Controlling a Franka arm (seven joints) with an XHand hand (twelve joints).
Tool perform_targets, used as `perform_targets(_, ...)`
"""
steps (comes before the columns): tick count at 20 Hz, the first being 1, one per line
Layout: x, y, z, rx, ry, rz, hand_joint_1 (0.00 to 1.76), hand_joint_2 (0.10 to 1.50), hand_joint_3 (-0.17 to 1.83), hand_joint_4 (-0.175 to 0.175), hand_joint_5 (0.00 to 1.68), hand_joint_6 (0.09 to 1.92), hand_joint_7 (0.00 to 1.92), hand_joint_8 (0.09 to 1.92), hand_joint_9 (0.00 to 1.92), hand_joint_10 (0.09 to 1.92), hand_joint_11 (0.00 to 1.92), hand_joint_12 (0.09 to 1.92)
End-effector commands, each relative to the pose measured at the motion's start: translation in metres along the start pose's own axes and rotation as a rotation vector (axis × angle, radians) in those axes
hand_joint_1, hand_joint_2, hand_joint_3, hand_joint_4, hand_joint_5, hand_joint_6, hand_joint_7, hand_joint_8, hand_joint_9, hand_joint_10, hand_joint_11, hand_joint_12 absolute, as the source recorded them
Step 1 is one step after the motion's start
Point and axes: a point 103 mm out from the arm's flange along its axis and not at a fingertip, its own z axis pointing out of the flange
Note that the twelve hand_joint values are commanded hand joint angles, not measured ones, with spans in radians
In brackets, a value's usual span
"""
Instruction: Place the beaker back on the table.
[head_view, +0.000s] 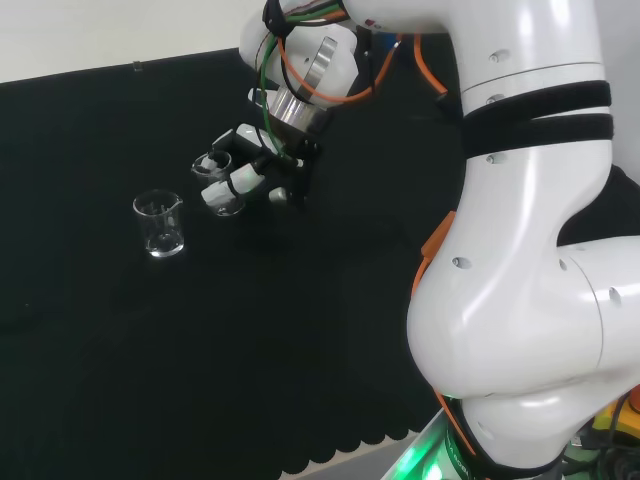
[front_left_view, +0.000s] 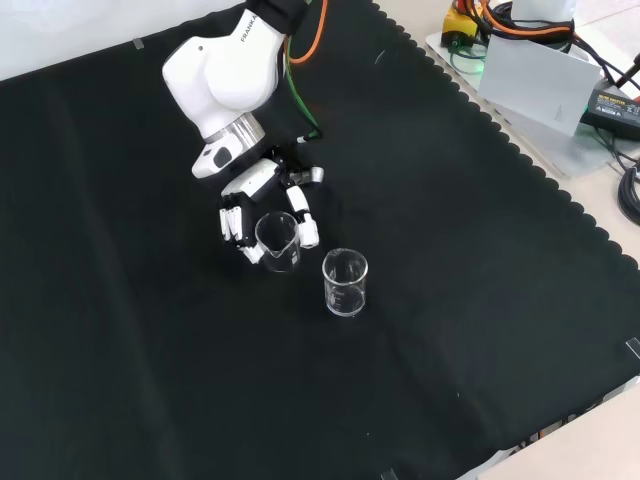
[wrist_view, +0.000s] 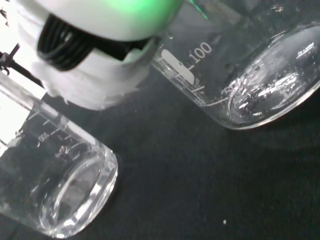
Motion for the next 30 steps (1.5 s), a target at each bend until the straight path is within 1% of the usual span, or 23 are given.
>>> perform_targets(1, 0.001, -0.007, 0.002, 0.038, -0.012, -0.012, 1.13, 0.51, 0.79, -0.025, 0.71, 0.94, 0.94, 0.59, 0.95, 0.46, 0.43, 1.26)
perform_targets(3, 0.002, -0.009, 0.003, 0.048, -0.016, -0.011, 1.1, 0.48, 0.8, -0.043, 0.57, 0.89, 0.82, 0.6, 0.83, 0.5, 0.3, 1.31)
perform_targets(5, 0.004, -0.01, 0.003, 0.054, -0.023, -0.01, 1.07, 0.46, 0.78, -0.059, 0.44, 0.75, 0.69, 0.62, 0.71, 0.55, 0.19, 1.34)
perform_targets(8, 0.008, -0.012, 0.003, 0.062, -0.053, -0.012, 1.05, 0.46, 0.76, -0.069, 0.36, 0.57, 0.56, 0.65, 0.57, 0.63, 0.08, 1.36)
perform_targets(10, 0.012, -0.013, 0.001, 0.07, -0.08, -0.016, 1.05, 0.46, 0.75, -0.071, 0.35, 0.51, 0.53, 0.66, 0.53, 0.65, 0.04, 1.37)
perform_targets(13, 0.019, -0.016, -0.008, 0.053, -0.106, -0.013, 1.03, 0.46, 0.74, -0.072, 0.35, 0.45, 0.49, 0.66, 0.5, 0.66, 0.01, 1.37)
perform_targets(14, 0.023, -0.018, -0.013, 0.036, -0.111, -0.011, 1.03, 0.46, 0.74, -0.072, 0.35, 0.43, 0.49, 0.66, 0.49, 0.66, 0.0, 1.36)
perform_targets(19, 0.033, -0.026, -0.032, -0.004, -0.133, 0.003, 1.02, 0.46, 0.73, -0.072, 0.35, 0.4, 0.47, 0.66, 0.48, 0.67, 0.0, 1.35)
perform_targets(22, 0.04, -0.037, -0.048, -0.036, -0.146, 0.022, 1.0, 0.47, 0.71, -0.072, 0.36, 0.37, 0.44, 0.66, 0.47, 0.67, 0.0, 1.33)
perform_targets(27, 0.052, -0.062, -0.071, -0.076, -0.177, 0.032, 1.0, 0.48, 0.71, -0.074, 0.37, 0.35, 0.43, 0.66, 0.46, 0.67, 0.0, 1.33)
perform_targets(28, 0.056, -0.076, -0.08, -0.086, -0.182, 0.042, 1.0, 0.48, 0.71, -0.075, 0.37, 0.35, 0.43, 0.66, 0.46, 0.67, 0.0, 1.33)
perform_targets(30, 0.059, -0.087, -0.087, -0.094, -0.186, 0.05, 0.99, 0.48, 0.71, -0.075, 0.37, 0.35, 0.43, 0.66, 0.46, 0.67, 0.0, 1.32)
